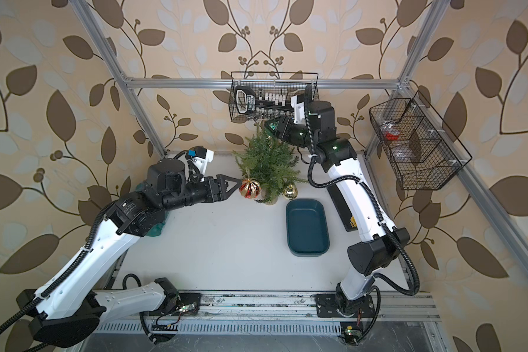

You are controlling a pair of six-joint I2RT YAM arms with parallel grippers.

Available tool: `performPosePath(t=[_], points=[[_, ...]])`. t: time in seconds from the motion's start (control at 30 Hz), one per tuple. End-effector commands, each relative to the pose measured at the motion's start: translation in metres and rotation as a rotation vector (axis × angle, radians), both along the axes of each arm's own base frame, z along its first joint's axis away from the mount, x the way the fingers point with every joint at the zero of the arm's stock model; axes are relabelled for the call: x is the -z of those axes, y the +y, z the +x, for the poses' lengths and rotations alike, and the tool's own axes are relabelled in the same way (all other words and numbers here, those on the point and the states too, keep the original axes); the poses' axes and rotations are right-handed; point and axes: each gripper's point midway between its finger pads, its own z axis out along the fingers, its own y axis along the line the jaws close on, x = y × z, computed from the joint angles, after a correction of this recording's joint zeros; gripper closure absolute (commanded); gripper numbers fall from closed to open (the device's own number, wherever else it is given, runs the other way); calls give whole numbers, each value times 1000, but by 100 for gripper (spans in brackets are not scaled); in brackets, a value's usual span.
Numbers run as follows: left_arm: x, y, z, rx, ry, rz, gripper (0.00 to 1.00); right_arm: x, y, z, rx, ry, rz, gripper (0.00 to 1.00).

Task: Decorate the small christmas tree with ornaments
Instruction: Hang an ornament on the christmas tree.

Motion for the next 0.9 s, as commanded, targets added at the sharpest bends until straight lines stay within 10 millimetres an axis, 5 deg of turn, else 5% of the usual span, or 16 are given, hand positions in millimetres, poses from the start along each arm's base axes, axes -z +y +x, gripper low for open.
performPosePath(t=[0.0,0.4,0.87], points=[[-13,4,-4,2,-43,-34,27,-7,-2,5,35,-5,2,44],[-7,8,-5,-4,-30,-32,27,-4,-10,24,120,12,1,44],[-4,9,-6,-3,-23,-36,27,3,-29,22,200,29,-24,44]])
